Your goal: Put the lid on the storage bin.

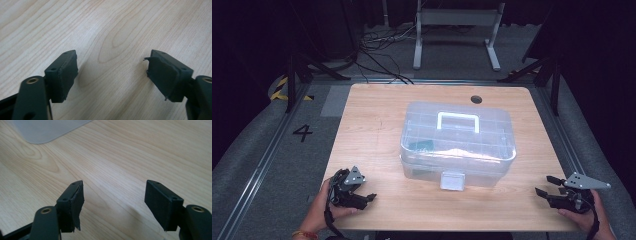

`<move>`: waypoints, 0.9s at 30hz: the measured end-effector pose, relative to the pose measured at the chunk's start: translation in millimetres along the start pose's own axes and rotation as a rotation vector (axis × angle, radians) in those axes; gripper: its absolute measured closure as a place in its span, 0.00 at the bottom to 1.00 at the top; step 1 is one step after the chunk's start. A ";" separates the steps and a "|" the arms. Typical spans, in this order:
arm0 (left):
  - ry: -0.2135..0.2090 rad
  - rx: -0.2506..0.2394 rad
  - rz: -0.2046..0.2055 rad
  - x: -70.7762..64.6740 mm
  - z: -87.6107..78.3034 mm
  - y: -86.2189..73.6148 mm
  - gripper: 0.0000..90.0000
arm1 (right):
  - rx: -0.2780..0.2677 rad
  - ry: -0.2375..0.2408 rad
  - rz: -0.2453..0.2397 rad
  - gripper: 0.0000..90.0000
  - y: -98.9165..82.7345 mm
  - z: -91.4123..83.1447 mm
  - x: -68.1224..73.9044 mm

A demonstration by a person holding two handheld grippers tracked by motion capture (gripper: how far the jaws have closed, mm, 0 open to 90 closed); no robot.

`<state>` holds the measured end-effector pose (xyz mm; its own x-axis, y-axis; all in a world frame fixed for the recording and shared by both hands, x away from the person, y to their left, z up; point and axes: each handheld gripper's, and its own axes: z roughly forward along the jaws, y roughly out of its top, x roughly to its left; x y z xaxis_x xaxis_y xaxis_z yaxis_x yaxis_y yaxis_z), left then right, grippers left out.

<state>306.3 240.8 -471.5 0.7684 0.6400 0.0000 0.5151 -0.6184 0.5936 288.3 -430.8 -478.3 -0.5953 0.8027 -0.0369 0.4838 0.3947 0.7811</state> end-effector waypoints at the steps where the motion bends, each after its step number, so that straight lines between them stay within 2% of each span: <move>1: 0.002 -0.010 -0.016 0.7 0.1 -2.3 0.21 | 0.000 -0.008 0.010 0.35 -2.6 0.5 -1.6; 2: 0.009 -0.037 -0.039 2.0 0.9 -7.0 0.18 | -0.001 -0.017 0.022 0.33 -4.3 1.0 -2.4; 4: 0.025 -0.076 -0.054 1.7 1.1 -12.1 0.16 | 0.001 -0.016 0.057 0.29 -8.1 3.1 -6.4; 5: 0.034 -0.096 -0.058 0.9 1.7 -13.9 0.16 | 0.002 -0.027 0.063 0.27 -8.1 3.0 -6.4; 6: 0.023 -0.109 -0.061 0.7 2.4 -15.7 0.16 | 0.001 -0.029 0.066 0.26 -8.1 3.0 -6.5; 7: 0.023 -0.121 -0.061 1.1 2.5 -16.9 0.16 | 0.007 -0.033 0.054 0.27 -7.8 3.9 -6.7; 8: 0.022 -0.119 -0.060 1.6 2.1 -17.0 0.16 | 0.042 -0.028 0.058 0.26 -7.3 5.5 -4.9; 9: 0.023 -0.118 -0.060 1.8 1.9 -16.9 0.16 | 0.052 -0.013 0.060 0.26 -6.8 7.1 -5.0; 27: 0.027 -0.119 -0.060 1.6 2.4 -16.9 0.16 | 0.054 -0.016 0.070 0.25 -6.7 7.5 -4.3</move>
<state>299.7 251.2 -483.5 0.7261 0.6874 -0.0179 0.5099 -0.5208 0.6846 292.4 -433.6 -488.1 -0.5491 0.8357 0.0062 0.5575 0.3607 0.7477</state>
